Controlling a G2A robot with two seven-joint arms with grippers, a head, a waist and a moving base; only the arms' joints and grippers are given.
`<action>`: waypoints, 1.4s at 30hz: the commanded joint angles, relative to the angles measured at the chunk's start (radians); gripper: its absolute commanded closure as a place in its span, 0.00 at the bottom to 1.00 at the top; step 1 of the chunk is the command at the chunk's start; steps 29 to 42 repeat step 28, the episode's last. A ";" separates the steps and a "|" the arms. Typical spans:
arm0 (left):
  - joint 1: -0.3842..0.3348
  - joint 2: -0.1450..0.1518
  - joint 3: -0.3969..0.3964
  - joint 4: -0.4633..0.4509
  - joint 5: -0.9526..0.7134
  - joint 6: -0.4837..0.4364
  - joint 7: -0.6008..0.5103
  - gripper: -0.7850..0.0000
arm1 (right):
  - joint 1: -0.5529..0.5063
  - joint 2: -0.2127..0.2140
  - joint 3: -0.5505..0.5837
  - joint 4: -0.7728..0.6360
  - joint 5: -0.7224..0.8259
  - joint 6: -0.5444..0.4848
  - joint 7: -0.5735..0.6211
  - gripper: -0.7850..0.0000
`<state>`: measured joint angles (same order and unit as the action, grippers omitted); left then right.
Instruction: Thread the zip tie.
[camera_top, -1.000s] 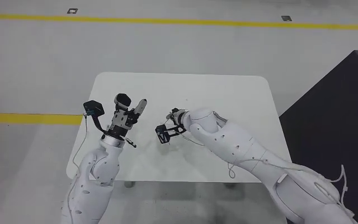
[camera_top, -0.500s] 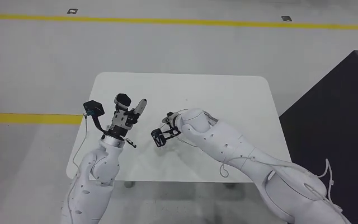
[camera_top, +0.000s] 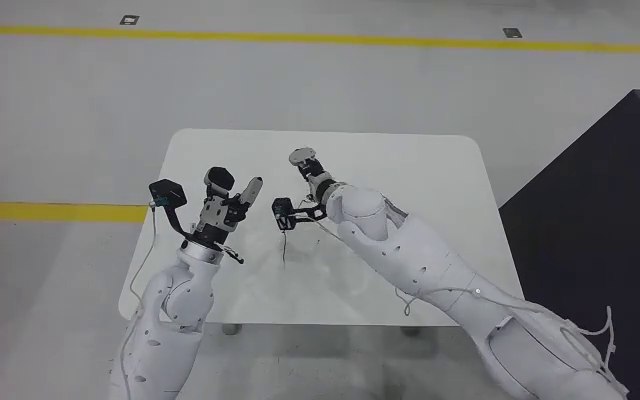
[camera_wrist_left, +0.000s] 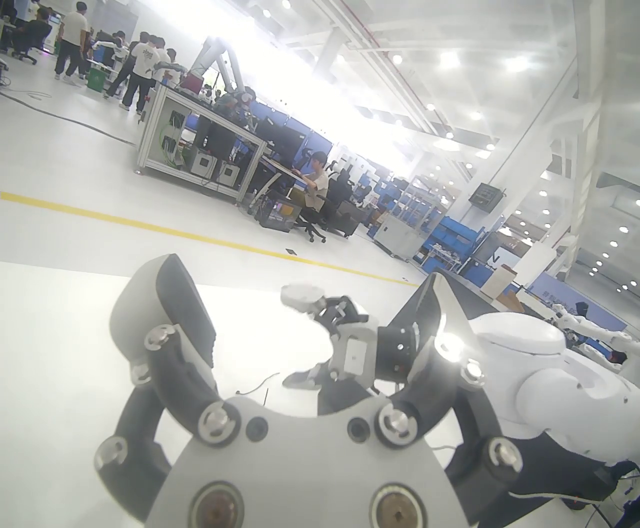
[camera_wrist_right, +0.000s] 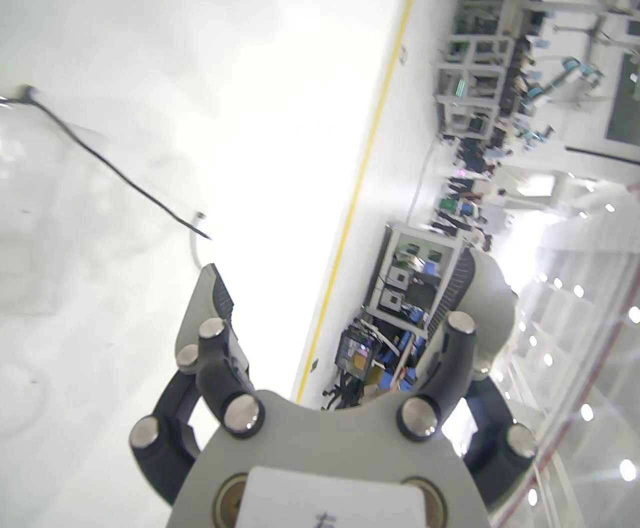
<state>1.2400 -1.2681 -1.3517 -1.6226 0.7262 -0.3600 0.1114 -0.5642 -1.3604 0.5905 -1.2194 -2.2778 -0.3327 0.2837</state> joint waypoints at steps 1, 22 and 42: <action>0.000 0.000 0.000 0.000 0.000 0.000 0.000 0.00 | -0.093 0.043 0.077 -0.139 -0.113 0.091 0.065 0.00; 0.000 0.000 0.000 0.000 0.000 0.000 0.000 0.00 | -0.430 0.135 0.316 -0.581 -0.325 0.183 0.090 0.00; 0.000 0.000 0.000 0.000 0.000 0.000 0.000 0.00 | -0.430 0.135 0.316 -0.581 -0.325 0.183 0.090 0.00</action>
